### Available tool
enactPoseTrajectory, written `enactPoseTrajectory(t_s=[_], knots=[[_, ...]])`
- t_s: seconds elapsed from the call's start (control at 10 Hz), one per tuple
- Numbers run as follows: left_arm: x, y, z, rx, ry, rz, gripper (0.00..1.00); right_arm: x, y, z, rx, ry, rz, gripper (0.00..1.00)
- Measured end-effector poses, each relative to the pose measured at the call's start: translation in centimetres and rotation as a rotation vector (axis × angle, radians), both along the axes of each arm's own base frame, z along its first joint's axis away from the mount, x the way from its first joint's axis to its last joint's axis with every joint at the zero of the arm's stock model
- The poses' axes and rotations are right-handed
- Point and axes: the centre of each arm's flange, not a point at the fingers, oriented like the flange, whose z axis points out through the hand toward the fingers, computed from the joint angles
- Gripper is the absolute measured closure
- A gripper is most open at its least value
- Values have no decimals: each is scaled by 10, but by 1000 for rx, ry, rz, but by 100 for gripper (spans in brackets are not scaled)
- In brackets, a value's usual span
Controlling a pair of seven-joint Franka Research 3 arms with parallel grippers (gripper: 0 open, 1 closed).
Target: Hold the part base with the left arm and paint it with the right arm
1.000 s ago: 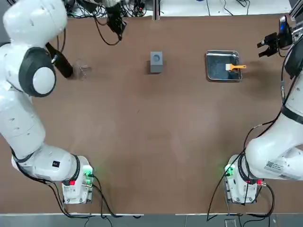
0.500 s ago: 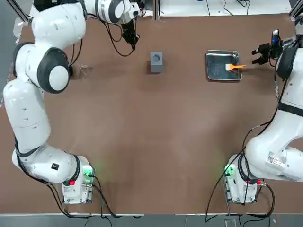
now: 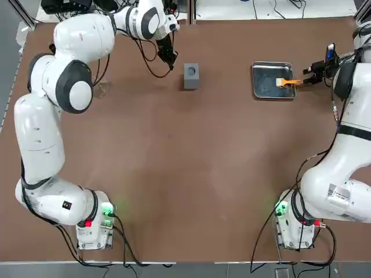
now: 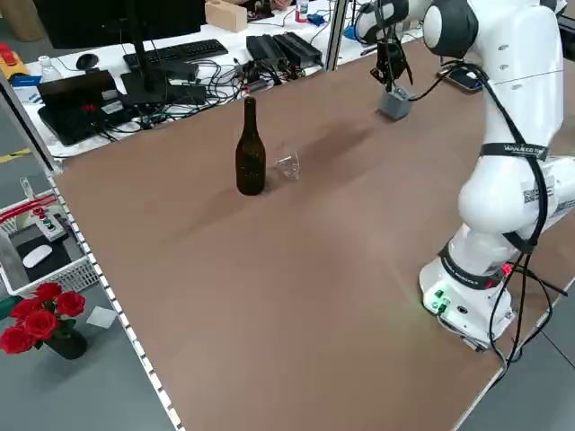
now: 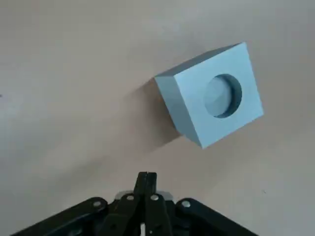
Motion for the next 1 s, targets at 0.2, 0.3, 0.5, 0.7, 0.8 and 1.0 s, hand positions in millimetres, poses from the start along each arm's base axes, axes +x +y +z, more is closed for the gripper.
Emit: enactPoseTrajectory(t_s=[0.2, 0.3, 0.5, 0.7, 0.8, 1.0], knots=[[2, -3, -8, -14, -2, 8, 99, 0, 2, -7, 15, -9, -8, 19], [3, -4, -8, -22, -1, 13, 99, 0, 3, -10, 19, -9, -9, 24], [2, -14, -10, -39, -2, 6, 97, 0, 4, -12, 24, -8, -7, 39], [4, -29, -18, -58, -16, -1, 98, 2, 11, -16, 38, -8, 1, 44], [2, -38, -21, -69, -30, -6, 98, 2, 13, -18, 42, -9, 4, 46], [-1, -50, -25, -84, -50, -12, 97, 1, 15, -23, 47, -16, 13, 51]])
